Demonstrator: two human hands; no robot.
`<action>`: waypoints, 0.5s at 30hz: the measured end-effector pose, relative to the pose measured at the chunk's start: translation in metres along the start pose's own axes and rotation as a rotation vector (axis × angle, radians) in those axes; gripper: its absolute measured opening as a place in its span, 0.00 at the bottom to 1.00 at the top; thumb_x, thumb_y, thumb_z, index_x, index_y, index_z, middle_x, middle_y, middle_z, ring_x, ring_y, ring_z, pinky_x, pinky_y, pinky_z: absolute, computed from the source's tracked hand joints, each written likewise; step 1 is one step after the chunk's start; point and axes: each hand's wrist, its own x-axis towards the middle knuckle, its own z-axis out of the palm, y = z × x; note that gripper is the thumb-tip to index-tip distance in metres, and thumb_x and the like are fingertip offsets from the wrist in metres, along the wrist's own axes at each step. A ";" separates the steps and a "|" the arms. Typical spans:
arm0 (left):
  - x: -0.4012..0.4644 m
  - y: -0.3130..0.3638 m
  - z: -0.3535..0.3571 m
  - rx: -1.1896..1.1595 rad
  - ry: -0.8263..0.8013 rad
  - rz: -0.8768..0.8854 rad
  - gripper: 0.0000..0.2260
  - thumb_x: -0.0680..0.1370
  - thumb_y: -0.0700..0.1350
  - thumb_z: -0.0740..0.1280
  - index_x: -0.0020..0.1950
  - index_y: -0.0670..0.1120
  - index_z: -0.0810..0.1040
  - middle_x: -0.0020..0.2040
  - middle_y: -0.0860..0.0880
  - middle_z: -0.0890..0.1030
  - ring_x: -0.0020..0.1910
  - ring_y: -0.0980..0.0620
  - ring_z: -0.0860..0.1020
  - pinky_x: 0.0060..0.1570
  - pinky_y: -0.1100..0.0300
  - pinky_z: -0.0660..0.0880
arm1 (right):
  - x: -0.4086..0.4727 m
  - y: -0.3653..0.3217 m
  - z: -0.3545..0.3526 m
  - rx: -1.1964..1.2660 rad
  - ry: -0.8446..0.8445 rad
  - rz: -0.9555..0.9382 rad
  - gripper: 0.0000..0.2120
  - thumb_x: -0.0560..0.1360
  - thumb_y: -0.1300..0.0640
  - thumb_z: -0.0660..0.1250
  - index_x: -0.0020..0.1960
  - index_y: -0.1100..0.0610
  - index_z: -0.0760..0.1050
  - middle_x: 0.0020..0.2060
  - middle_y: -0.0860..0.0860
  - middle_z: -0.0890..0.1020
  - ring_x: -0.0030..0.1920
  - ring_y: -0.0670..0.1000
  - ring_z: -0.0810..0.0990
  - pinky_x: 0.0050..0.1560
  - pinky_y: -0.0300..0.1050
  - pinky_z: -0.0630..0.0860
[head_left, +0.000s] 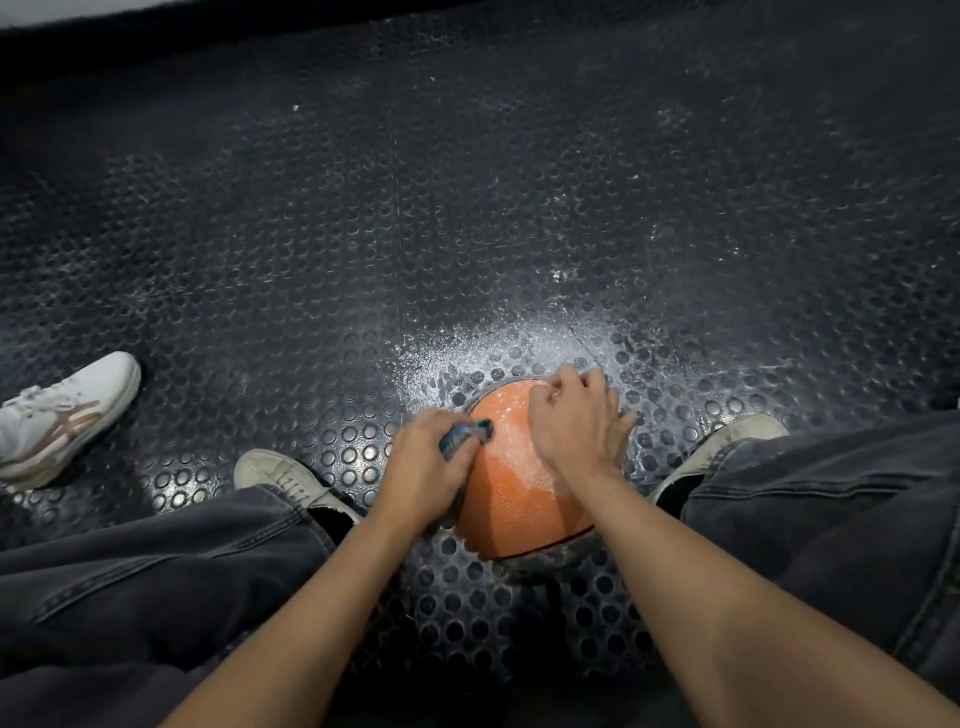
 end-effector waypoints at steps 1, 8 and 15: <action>-0.010 0.001 0.000 -0.010 -0.009 0.070 0.09 0.76 0.43 0.69 0.55 0.45 0.81 0.49 0.54 0.76 0.44 0.62 0.73 0.46 0.70 0.66 | 0.002 0.003 -0.001 0.016 0.000 -0.010 0.09 0.81 0.46 0.55 0.52 0.49 0.70 0.51 0.48 0.72 0.52 0.50 0.71 0.59 0.53 0.64; 0.029 0.014 0.010 0.093 0.031 -0.017 0.07 0.78 0.41 0.66 0.53 0.45 0.82 0.48 0.50 0.80 0.45 0.56 0.74 0.44 0.70 0.64 | -0.007 0.007 0.002 0.104 0.000 -0.046 0.06 0.80 0.47 0.58 0.49 0.48 0.70 0.49 0.45 0.73 0.49 0.48 0.72 0.60 0.50 0.64; -0.022 0.008 0.004 -0.007 -0.007 0.156 0.07 0.77 0.37 0.68 0.53 0.44 0.82 0.47 0.55 0.77 0.43 0.62 0.73 0.48 0.79 0.67 | 0.002 0.013 -0.002 0.149 -0.012 -0.016 0.06 0.80 0.47 0.60 0.47 0.49 0.70 0.47 0.45 0.74 0.46 0.47 0.72 0.64 0.52 0.66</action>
